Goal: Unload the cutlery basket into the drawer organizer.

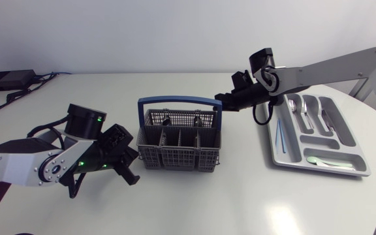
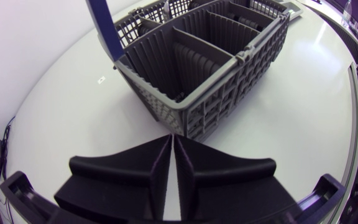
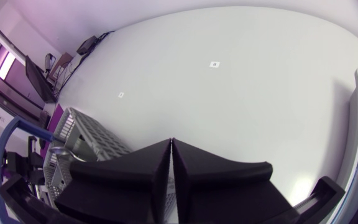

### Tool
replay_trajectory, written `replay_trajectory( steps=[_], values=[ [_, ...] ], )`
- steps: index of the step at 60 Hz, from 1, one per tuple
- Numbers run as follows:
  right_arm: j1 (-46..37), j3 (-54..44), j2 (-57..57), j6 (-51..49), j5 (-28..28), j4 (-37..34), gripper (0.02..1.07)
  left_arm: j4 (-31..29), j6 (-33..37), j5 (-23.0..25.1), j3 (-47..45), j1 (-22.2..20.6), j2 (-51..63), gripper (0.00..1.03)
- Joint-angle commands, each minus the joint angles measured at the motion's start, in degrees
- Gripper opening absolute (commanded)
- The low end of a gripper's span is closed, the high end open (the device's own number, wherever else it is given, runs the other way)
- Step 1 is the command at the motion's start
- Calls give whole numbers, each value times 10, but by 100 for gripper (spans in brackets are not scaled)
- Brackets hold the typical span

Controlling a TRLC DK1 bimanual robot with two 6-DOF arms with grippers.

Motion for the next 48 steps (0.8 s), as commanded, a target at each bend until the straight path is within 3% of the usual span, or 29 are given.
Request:
replay_trajectory(
  steps=[1, 13, 48],
  values=[
    [4, 43, 38, 21, -4, -12, 8, 7, -8, 1, 18, -6, 10, 6],
    [7, 45, 44, 1, -55, -53, 8, 23, -8, 1, 27, 0, 35, 6],
    [-15, -199, -155, -79, -97, -102, 8, 71, -6, 1, 107, 11, 139, 6]
  ],
)
